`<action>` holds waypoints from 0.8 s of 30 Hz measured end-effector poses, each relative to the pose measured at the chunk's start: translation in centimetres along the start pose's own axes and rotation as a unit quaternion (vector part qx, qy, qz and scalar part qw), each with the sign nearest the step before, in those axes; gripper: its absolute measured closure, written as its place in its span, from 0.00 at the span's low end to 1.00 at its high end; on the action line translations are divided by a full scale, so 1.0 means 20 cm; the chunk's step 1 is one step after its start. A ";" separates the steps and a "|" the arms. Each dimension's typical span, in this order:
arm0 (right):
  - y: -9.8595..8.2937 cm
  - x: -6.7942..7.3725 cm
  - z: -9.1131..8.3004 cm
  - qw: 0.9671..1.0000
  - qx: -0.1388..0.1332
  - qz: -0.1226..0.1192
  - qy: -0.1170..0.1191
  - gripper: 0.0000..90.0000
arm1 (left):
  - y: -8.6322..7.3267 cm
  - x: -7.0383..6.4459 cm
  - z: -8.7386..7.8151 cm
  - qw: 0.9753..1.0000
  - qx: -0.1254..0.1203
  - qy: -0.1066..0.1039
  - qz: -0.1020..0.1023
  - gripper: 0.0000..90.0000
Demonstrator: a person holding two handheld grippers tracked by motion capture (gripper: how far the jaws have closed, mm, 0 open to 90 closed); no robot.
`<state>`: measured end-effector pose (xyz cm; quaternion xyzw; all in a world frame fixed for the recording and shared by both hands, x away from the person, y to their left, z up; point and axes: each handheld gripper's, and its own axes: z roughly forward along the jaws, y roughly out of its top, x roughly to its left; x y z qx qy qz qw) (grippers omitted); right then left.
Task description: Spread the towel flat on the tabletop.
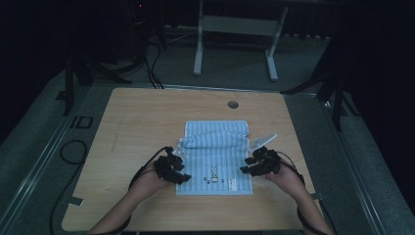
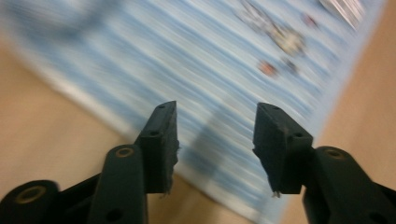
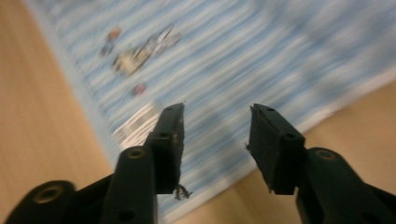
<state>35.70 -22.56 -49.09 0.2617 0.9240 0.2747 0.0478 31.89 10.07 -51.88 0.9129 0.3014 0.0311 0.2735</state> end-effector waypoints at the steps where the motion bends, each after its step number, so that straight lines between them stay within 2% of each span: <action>1: -0.02 0.03 0.02 1.000 0.006 -0.005 0.001 0.59 | -0.01 -0.02 0.01 1.000 0.008 0.002 0.007 0.51; 2: -0.03 0.05 0.04 1.000 0.013 -0.009 0.003 0.59 | -0.02 -0.04 0.02 1.000 0.017 0.005 0.019 0.51; 4: -0.06 0.10 0.06 0.999 0.028 -0.021 0.002 0.56 | -0.03 -0.07 0.04 0.999 0.028 0.003 0.027 0.51; 7: -0.10 0.16 0.09 0.999 0.038 -0.034 0.001 0.55 | -0.04 -0.07 0.05 0.999 0.030 -0.001 0.035 0.51; 8: -0.11 0.18 0.10 0.998 0.044 -0.038 -0.003 0.55 | -0.04 -0.07 0.06 0.999 0.027 0.001 0.042 0.51; 10: -0.13 0.22 0.14 0.996 0.069 -0.057 -0.020 0.54 | -0.04 -0.08 0.07 0.999 0.024 0.000 0.041 0.53; 11: -0.13 0.22 0.14 0.996 0.069 -0.057 -0.020 0.54 | -0.04 -0.08 0.07 0.999 0.026 0.002 0.045 0.53; 13: -0.15 0.23 0.14 0.996 0.061 -0.054 -0.018 0.61 | -0.04 -0.09 0.07 0.998 0.021 0.011 0.051 0.57; 15: -0.16 0.24 0.13 0.997 0.057 -0.043 -0.005 0.74 | -0.04 -0.10 0.07 0.999 0.015 -0.001 0.041 0.71; 17: -0.15 0.24 0.13 0.997 0.059 -0.042 0.006 0.87 | -0.03 -0.10 0.07 0.999 0.022 -0.025 0.032 0.87; 18: -0.15 0.24 0.13 0.997 0.064 -0.044 0.016 0.92 | -0.03 -0.10 0.07 0.999 0.026 -0.019 0.029 0.93; 19: -0.14 0.24 0.13 0.996 0.069 -0.048 0.017 0.94 | -0.03 -0.11 0.06 0.999 0.030 -0.011 0.034 0.94; 21: -0.13 0.25 0.11 0.996 0.071 -0.055 0.010 0.96 | -0.02 -0.14 0.02 0.999 0.016 -0.028 0.032 0.95; 22: -0.13 0.27 0.08 0.996 0.068 -0.057 0.006 0.96 | -0.02 -0.16 -0.01 0.999 0.011 -0.029 0.034 0.95; 24: -0.14 0.30 0.01 0.997 0.048 -0.057 0.015 0.96 | -0.03 -0.21 -0.08 0.998 0.007 -0.036 0.044 0.95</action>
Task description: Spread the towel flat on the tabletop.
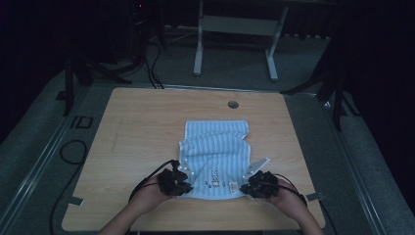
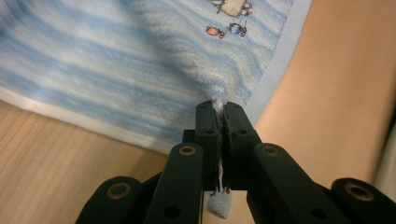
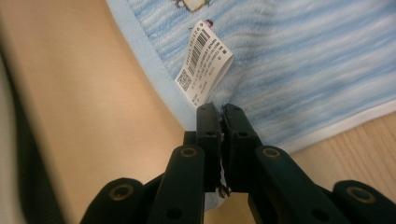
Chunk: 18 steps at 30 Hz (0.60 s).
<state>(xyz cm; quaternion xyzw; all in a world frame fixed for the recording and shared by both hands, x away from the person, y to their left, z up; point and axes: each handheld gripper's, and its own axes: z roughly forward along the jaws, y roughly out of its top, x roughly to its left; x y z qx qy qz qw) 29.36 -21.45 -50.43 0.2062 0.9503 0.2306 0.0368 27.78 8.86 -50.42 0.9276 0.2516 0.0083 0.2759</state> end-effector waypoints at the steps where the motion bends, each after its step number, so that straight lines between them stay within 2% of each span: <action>1: -0.01 0.02 -0.04 1.000 -0.009 0.001 0.002 0.96 | 0.00 -0.03 -0.03 1.000 -0.003 -0.003 0.004 0.95; 4: -0.06 0.09 -0.16 0.999 -0.033 0.002 0.001 0.96 | -0.02 -0.11 -0.08 1.000 -0.007 -0.027 0.012 0.95; 6: -0.09 0.14 -0.22 0.999 -0.043 0.006 0.008 0.96 | -0.04 -0.16 -0.09 0.999 0.002 -0.048 0.017 0.94; 7: -0.11 0.16 -0.24 0.999 -0.046 0.005 0.009 0.96 | -0.05 -0.18 -0.09 0.999 0.002 -0.049 0.020 0.94; 8: -0.13 0.19 -0.25 0.999 -0.043 0.001 0.009 0.96 | -0.05 -0.20 -0.09 0.998 0.007 -0.056 0.021 0.94; 9: -0.14 0.21 -0.26 0.999 -0.037 -0.001 0.013 0.96 | -0.06 -0.23 -0.08 0.997 0.012 -0.072 0.024 0.94; 11: -0.18 0.26 -0.28 0.999 -0.036 0.003 0.022 0.95 | -0.07 -0.27 -0.07 0.995 0.028 -0.091 0.032 0.93; 13: -0.21 0.30 -0.26 0.999 -0.018 0.009 0.047 0.92 | -0.10 -0.30 -0.05 0.987 0.036 -0.152 0.027 0.91; 14: -0.22 0.32 -0.25 0.998 -0.010 0.004 0.059 0.86 | -0.10 -0.32 -0.04 0.984 0.042 -0.170 0.025 0.87; 15: -0.23 0.33 -0.25 0.998 -0.008 0.003 0.063 0.82 | -0.11 -0.33 -0.04 0.982 0.046 -0.181 0.030 0.82; 16: -0.25 0.32 -0.27 0.998 -0.013 0.011 0.058 0.80 | -0.11 -0.34 -0.04 0.981 0.044 -0.184 0.035 0.77; 17: -0.25 0.32 -0.27 0.998 -0.013 0.011 0.058 0.80 | -0.10 -0.33 -0.06 0.982 0.040 -0.180 0.035 0.77; 18: -0.25 0.30 -0.28 0.999 -0.020 0.015 0.045 0.80 | -0.09 -0.31 -0.07 0.985 0.036 -0.169 0.032 0.77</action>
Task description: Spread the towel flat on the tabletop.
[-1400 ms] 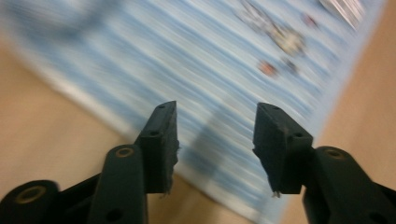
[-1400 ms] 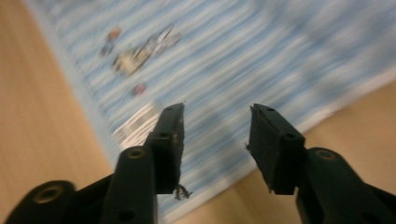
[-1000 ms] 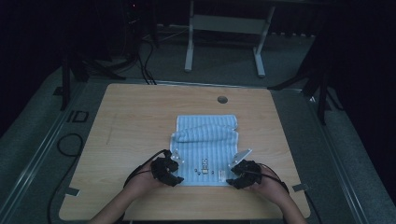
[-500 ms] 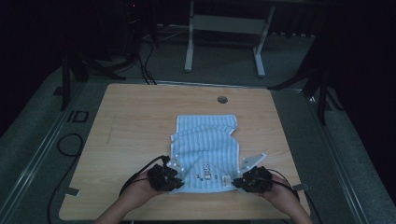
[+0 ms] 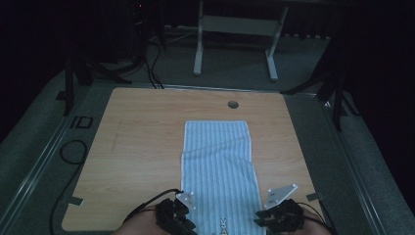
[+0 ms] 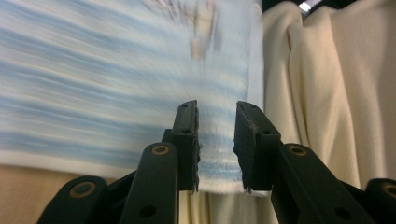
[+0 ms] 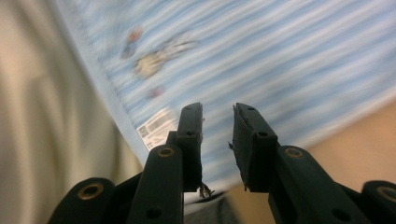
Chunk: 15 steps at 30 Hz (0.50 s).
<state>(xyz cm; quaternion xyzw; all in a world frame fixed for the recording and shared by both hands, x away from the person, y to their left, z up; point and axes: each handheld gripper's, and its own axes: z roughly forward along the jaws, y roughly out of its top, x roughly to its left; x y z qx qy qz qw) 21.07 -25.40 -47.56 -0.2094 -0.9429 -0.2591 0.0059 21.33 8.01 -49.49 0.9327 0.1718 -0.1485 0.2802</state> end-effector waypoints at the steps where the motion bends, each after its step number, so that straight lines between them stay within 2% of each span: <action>1: 0.01 -0.02 -0.02 1.000 -0.008 0.009 -0.011 0.81 | 0.01 0.02 -0.02 1.000 -0.006 0.014 -0.002 0.77; 3: 0.03 -0.09 -0.03 0.999 -0.015 0.015 -0.030 0.81 | 0.03 0.08 -0.07 0.999 -0.018 0.045 -0.012 0.77; 5: 0.06 -0.17 -0.03 0.998 -0.021 0.019 -0.047 0.81 | 0.05 0.16 -0.09 0.996 -0.021 0.077 -0.027 0.77; 8: 0.12 -0.29 0.00 0.997 -0.027 0.032 -0.059 0.83 | 0.09 0.28 -0.11 0.993 -0.025 0.104 -0.042 0.78; 9: 0.12 -0.29 0.00 0.997 -0.027 0.032 -0.059 0.83 | 0.09 0.28 -0.11 0.993 -0.025 0.104 -0.042 0.78; 10: 0.14 -0.34 0.01 0.997 -0.027 0.038 -0.065 0.84 | 0.12 0.37 -0.12 0.991 -0.026 0.117 -0.052 0.78; 11: 0.19 -0.44 0.03 0.996 -0.022 0.048 -0.075 0.90 | 0.14 0.40 -0.12 0.989 -0.025 0.133 -0.054 0.78; 13: 0.24 -0.52 0.05 0.995 -0.022 0.053 -0.080 0.93 | 0.18 0.46 -0.14 0.988 -0.030 0.140 -0.056 0.78; 15: 0.29 -0.59 0.08 0.995 -0.019 0.048 -0.091 0.95 | 0.21 0.51 -0.15 0.983 -0.032 0.172 -0.058 0.79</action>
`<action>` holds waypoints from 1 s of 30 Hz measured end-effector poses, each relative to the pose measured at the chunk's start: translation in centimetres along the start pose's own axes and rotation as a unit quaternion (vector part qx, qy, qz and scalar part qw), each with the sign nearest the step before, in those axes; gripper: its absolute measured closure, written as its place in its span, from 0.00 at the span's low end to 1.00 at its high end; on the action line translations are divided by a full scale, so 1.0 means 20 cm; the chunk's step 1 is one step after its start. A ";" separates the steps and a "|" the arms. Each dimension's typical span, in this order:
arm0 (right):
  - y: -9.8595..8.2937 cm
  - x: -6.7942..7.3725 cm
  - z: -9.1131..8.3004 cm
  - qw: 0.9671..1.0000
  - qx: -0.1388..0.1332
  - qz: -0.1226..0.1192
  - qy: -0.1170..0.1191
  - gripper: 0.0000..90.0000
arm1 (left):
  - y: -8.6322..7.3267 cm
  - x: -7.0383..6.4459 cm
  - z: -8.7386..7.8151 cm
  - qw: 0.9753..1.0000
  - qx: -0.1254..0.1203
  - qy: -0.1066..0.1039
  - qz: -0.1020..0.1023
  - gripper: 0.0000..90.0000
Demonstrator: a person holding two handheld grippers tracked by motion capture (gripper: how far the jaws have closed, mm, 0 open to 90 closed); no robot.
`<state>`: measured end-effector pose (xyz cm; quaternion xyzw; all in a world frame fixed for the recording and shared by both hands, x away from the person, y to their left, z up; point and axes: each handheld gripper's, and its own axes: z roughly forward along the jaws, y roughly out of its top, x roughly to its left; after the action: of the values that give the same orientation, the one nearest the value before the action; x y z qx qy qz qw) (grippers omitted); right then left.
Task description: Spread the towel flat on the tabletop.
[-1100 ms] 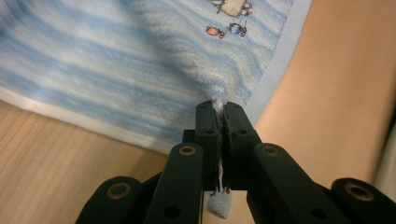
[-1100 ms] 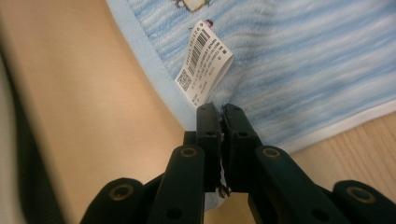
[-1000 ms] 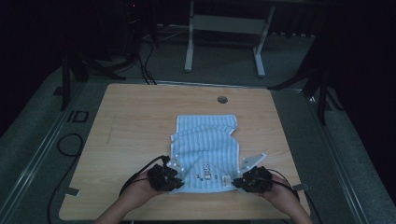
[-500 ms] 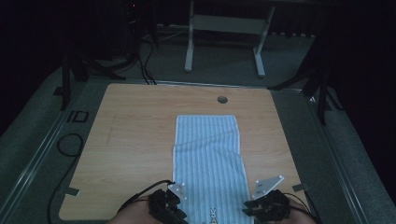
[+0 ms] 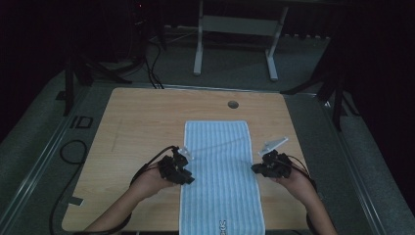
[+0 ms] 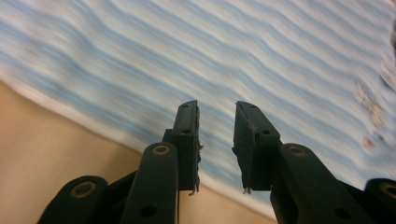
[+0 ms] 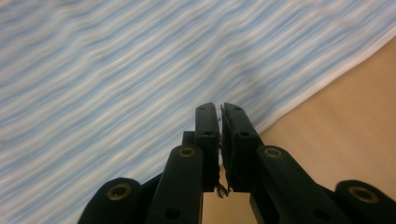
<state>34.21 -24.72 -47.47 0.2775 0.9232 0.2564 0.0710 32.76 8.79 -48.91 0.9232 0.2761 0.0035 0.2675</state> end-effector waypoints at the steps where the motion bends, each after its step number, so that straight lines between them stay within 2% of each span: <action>1: 0.03 -0.02 0.02 1.000 0.005 -0.001 -0.006 0.96 | 0.02 0.02 0.01 1.000 0.001 0.016 0.006 0.79; 3: 0.08 -0.06 0.07 1.000 0.010 -0.004 -0.012 0.97 | 0.06 0.07 0.02 0.999 -0.011 0.036 0.015 0.78; 5: 0.12 -0.11 0.12 1.000 0.014 0.005 -0.010 0.97 | 0.09 0.11 0.04 0.999 -0.013 0.044 0.003 0.76; 7: 0.15 -0.14 0.17 1.000 0.019 0.008 -0.024 0.93 | 0.12 0.16 0.07 0.999 -0.009 0.052 -0.003 0.75; 10: 0.20 -0.21 0.23 0.999 0.024 0.024 -0.030 0.89 | 0.15 0.24 0.09 0.998 -0.015 0.067 -0.013 0.75; 13: 0.25 -0.28 0.28 0.998 0.026 0.044 -0.041 0.85 | 0.18 0.32 0.11 0.997 -0.026 0.069 -0.035 0.75; 15: 0.28 -0.33 0.30 0.997 0.018 0.055 -0.056 0.78 | 0.19 0.36 0.12 0.996 -0.030 0.075 -0.041 0.76; 17: 0.31 -0.38 0.31 0.995 0.011 0.069 -0.067 0.77 | 0.20 0.41 0.14 0.996 -0.033 0.067 -0.055 0.76; 21: 0.36 -0.46 0.36 0.992 0.003 0.103 -0.066 0.77 | 0.22 0.47 0.20 0.995 -0.028 0.065 -0.072 0.76; 24: 0.36 -0.48 0.40 0.992 0.011 0.109 -0.064 0.77 | 0.23 0.49 0.24 0.995 -0.017 0.065 -0.079 0.76; 25: 0.36 -0.48 0.42 0.991 0.017 0.110 -0.067 0.76 | 0.24 0.51 0.28 0.995 -0.003 0.071 -0.076 0.76; 26: 0.36 -0.49 0.47 0.991 0.032 0.109 -0.068 0.72 | 0.24 0.52 0.29 0.994 0.002 0.072 -0.077 0.76; 28: 0.34 -0.49 0.49 0.991 0.045 0.107 -0.072 0.70 | 0.24 0.53 0.30 0.994 -0.011 0.068 -0.080 0.70; 30: 0.33 -0.49 0.50 0.991 0.042 0.104 -0.072 0.70 | 0.25 0.53 0.31 0.994 -0.011 0.072 -0.079 0.68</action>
<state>48.32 -21.02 -52.69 0.3924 0.8919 0.2026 0.0981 45.27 7.74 -53.21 0.8927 0.3669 0.0514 0.2567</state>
